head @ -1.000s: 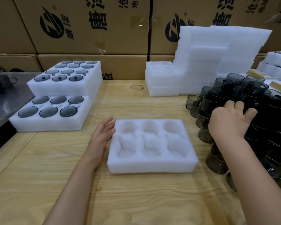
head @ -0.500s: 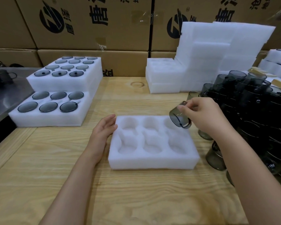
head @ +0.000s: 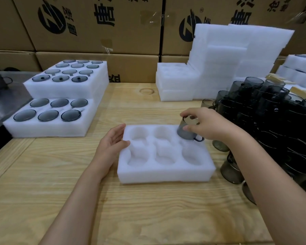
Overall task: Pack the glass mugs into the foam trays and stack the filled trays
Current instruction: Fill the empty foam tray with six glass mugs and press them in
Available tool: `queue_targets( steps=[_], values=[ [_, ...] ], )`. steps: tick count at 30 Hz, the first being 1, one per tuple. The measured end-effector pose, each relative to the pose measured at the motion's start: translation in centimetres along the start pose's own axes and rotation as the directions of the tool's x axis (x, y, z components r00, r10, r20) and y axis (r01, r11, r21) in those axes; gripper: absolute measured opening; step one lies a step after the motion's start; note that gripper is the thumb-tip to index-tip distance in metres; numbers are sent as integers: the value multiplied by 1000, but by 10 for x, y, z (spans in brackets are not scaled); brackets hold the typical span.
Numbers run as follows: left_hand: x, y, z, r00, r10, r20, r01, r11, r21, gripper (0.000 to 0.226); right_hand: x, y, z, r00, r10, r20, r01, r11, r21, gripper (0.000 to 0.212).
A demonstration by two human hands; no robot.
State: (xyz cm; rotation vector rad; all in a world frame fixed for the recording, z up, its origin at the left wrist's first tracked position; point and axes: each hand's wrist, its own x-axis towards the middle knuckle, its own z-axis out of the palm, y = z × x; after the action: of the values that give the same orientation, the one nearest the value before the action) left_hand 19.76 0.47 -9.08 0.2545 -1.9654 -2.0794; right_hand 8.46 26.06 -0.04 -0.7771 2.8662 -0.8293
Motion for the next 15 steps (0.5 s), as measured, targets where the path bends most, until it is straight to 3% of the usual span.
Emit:
queue_targets(
  steps=[5, 9, 11, 15],
  values=[
    [-1, 2, 2, 1000, 1, -6, 0, 1000, 3, 61, -1, 5, 14, 999, -2, 47, 2, 1000, -3, 39],
    [-1, 1, 1, 1000, 3, -14, -3, 1000, 9, 64, -6, 8, 26, 1000, -20, -3, 20, 999, -36, 42],
    [-1, 1, 1, 1000, 6, -15, -6, 1000, 18, 64, -13, 13, 35, 997, -36, 64, 37, 999, -6, 49],
    [0, -1, 2, 1000, 19, -20, -18, 999, 28, 54, -21, 20, 56, 981, 1, 195, 49, 966, -253, 65]
  ],
)
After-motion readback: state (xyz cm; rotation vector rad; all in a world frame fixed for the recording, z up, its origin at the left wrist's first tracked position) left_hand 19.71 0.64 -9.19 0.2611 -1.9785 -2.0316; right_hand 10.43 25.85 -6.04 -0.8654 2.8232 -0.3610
